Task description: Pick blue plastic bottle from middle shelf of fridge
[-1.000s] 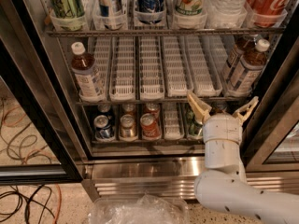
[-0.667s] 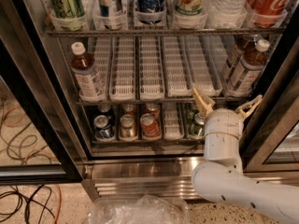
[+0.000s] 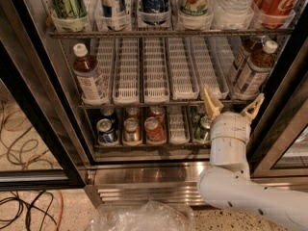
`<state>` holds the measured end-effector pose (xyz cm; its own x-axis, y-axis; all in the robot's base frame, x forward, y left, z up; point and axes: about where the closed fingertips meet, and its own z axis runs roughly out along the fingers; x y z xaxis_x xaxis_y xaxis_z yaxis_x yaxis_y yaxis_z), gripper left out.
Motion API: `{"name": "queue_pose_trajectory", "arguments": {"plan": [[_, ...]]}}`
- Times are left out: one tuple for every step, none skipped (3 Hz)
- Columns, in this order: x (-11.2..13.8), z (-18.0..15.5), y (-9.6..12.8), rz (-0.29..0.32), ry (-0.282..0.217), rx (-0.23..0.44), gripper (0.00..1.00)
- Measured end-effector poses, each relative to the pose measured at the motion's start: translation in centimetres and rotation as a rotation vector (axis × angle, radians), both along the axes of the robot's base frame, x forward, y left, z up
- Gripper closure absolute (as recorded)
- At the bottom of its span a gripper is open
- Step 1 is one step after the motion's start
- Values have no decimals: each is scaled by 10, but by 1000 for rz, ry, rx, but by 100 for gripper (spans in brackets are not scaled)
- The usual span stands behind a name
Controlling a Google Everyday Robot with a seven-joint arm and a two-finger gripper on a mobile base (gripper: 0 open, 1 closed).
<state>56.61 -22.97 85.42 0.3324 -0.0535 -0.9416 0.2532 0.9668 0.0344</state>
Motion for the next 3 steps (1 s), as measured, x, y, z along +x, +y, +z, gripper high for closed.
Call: {"name": "queue_pose_trajectory", "arguments": {"plan": [[0,0,0,0,0,0,31],[0,0,0,0,0,0,46],[2,0,-2,-13,-3,-2,35]]}}
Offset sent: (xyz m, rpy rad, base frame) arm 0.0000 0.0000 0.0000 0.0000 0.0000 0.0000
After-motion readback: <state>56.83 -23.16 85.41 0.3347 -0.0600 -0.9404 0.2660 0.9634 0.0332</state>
